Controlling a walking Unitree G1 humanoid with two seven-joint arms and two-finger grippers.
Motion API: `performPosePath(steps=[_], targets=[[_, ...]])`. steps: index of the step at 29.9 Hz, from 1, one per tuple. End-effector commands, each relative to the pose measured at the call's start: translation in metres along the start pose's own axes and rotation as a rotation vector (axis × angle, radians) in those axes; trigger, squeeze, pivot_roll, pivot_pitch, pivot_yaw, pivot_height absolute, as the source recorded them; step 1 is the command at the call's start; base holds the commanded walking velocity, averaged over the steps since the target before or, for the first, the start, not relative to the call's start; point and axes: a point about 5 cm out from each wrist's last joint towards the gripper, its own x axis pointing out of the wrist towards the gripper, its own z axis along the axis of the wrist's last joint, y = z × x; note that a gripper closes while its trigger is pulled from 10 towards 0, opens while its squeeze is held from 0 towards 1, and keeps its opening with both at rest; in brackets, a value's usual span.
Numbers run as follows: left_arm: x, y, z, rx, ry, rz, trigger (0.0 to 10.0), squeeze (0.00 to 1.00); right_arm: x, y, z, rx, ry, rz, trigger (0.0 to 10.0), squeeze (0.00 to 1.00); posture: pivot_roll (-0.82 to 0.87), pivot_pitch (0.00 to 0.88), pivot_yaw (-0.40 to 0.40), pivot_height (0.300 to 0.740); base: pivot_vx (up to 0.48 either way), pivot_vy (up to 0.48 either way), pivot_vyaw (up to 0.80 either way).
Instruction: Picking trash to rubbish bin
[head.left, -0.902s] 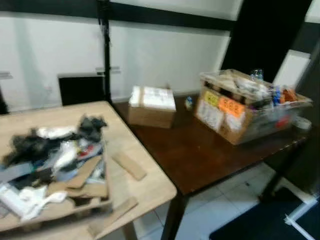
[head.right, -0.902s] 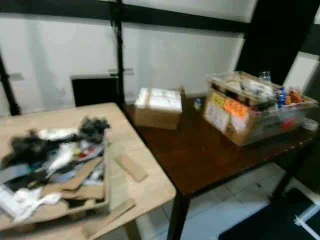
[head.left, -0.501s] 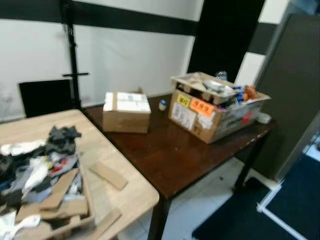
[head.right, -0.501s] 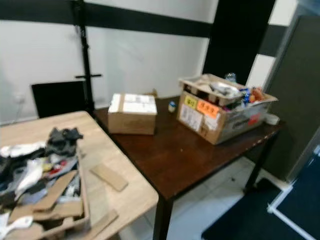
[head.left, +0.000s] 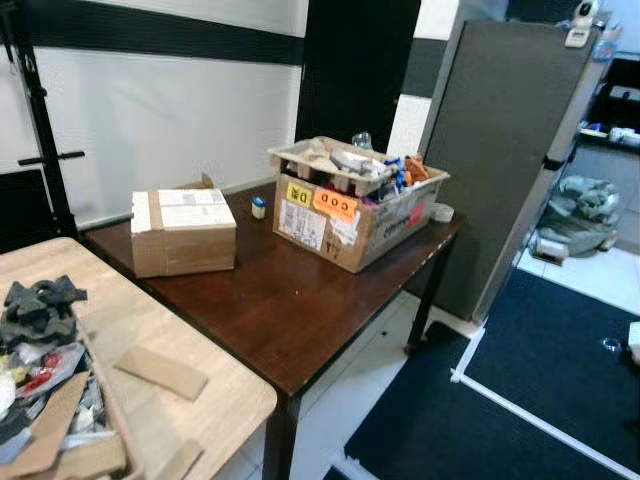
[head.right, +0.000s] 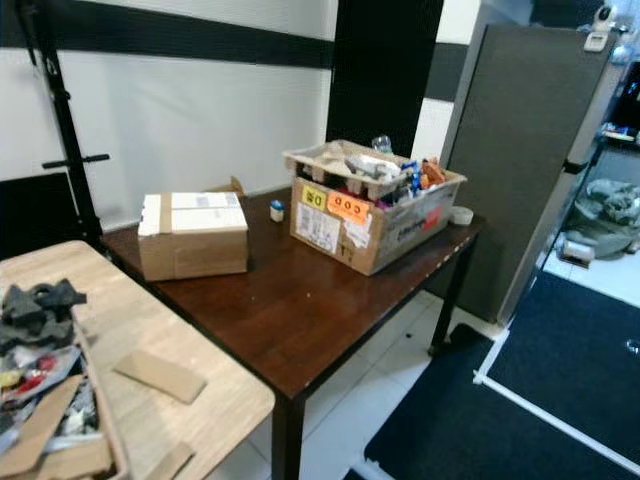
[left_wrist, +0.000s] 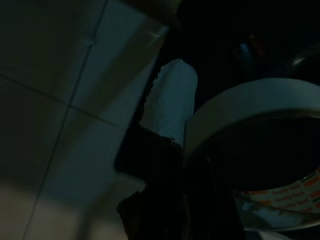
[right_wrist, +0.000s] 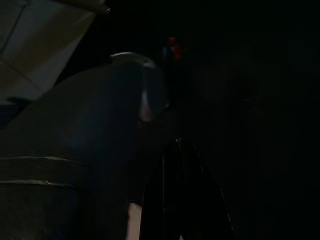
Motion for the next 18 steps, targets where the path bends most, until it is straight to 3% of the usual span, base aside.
performPosePath(steps=[1, 8, 10, 14, 18], targets=[[0.000, -0.001, 0.003, -0.002, -0.008, -0.003, 10.0, 0.00, -0.001, -0.002, 0.001, -0.009, -0.001, -0.002, 10.0, 0.00, -0.07, 0.086, -0.050, 0.740, 0.000, 0.000, 0.00], [0.000, 0.015, 0.009, -0.005, -0.028, -0.004, 10.0, 0.00, -0.001, -0.003, 0.001, -0.013, -0.003, 0.001, 10.0, 0.00, -0.07, 0.090, -0.051, 0.740, 0.000, 0.000, 0.00], [-0.001, 0.027, 0.007, -0.027, -0.036, 0.003, 10.0, 0.00, -0.001, -0.003, 0.002, -0.016, -0.004, 0.003, 10.0, 0.00, -0.08, 0.093, -0.053, 0.740, 0.000, 0.000, 0.00], [-0.005, 0.046, 0.000, -0.036, -0.028, 0.019, 10.0, 0.00, -0.001, -0.003, 0.002, -0.022, -0.004, 0.003, 10.0, 0.00, -0.08, 0.096, -0.055, 0.740, 0.000, -0.370, 0.00], [-0.005, 0.049, -0.001, -0.038, -0.026, 0.022, 10.0, 0.00, -0.001, -0.004, 0.002, -0.022, -0.004, 0.003, 10.0, 0.00, -0.08, 0.096, -0.055, 0.740, 0.000, -0.417, 0.00]])
